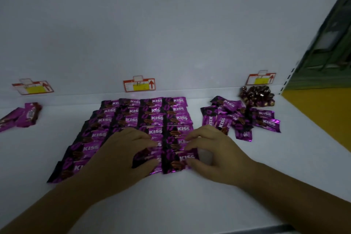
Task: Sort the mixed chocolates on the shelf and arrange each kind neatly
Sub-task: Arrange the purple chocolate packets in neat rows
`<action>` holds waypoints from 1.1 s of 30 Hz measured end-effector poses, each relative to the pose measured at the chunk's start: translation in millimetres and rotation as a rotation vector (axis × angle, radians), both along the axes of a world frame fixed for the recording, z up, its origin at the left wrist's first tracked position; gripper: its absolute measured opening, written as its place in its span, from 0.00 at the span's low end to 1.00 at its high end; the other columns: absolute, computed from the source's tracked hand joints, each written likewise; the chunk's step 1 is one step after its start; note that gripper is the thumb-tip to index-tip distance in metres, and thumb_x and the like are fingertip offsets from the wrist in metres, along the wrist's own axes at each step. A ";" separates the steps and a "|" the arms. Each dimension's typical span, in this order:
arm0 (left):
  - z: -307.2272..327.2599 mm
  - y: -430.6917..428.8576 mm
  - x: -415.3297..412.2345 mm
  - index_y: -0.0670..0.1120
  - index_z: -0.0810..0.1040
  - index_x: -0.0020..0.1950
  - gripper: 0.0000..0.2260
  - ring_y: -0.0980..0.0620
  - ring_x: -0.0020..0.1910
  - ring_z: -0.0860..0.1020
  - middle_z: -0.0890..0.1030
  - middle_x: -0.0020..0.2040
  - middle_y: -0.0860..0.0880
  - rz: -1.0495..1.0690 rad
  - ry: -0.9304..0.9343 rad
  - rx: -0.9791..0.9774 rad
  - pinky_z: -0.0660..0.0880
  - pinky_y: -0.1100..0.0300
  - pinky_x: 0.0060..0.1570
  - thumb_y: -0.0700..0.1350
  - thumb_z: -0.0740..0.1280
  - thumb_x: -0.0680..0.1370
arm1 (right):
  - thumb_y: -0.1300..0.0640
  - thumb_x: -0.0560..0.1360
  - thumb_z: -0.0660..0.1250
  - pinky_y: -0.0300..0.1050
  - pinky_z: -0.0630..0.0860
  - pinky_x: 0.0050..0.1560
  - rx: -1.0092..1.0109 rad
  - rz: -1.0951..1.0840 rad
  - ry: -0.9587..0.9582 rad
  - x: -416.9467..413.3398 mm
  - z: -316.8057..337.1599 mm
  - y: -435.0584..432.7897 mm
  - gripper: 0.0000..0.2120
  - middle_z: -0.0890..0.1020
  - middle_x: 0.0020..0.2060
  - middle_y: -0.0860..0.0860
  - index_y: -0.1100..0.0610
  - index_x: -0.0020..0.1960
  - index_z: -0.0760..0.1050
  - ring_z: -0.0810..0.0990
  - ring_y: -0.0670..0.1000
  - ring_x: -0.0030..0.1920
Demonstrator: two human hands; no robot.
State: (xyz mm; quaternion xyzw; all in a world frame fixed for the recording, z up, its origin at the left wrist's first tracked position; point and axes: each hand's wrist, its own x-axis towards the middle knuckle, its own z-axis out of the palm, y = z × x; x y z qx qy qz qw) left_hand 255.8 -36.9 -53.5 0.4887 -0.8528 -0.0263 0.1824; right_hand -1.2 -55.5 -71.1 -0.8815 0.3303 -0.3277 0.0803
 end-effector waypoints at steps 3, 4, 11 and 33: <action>18.2 -15.4 -21.2 0.55 0.80 0.52 0.19 0.64 0.47 0.71 0.80 0.48 0.58 -0.065 -0.083 -0.045 0.64 0.67 0.49 0.62 0.57 0.71 | 0.51 0.72 0.66 0.40 0.72 0.54 -0.012 -0.055 0.038 -16.7 5.6 -2.5 0.10 0.80 0.51 0.49 0.54 0.49 0.80 0.76 0.46 0.53; 24.7 -21.4 -31.9 0.55 0.80 0.52 0.20 0.64 0.46 0.71 0.81 0.47 0.58 -0.090 -0.101 -0.062 0.63 0.69 0.48 0.62 0.56 0.71 | 0.51 0.73 0.66 0.41 0.72 0.54 -0.018 -0.081 0.052 -25.4 6.9 -2.9 0.09 0.80 0.51 0.49 0.54 0.49 0.80 0.76 0.46 0.53; 30.6 -49.5 -120.2 0.58 0.67 0.68 0.21 0.65 0.58 0.66 0.71 0.63 0.60 -0.218 -0.055 0.086 0.60 0.70 0.57 0.61 0.58 0.76 | 0.53 0.71 0.66 0.28 0.66 0.53 0.002 -0.317 0.133 -117.4 5.1 -1.0 0.07 0.80 0.48 0.47 0.53 0.46 0.80 0.75 0.44 0.50; 27.0 -114.0 -271.3 0.49 0.80 0.55 0.12 0.49 0.51 0.75 0.80 0.51 0.49 -0.146 -0.123 0.076 0.73 0.57 0.51 0.41 0.61 0.76 | 0.53 0.64 0.77 0.37 0.71 0.32 0.422 -0.600 -0.318 -210.2 -7.9 -39.3 0.12 0.78 0.36 0.46 0.50 0.36 0.72 0.74 0.43 0.33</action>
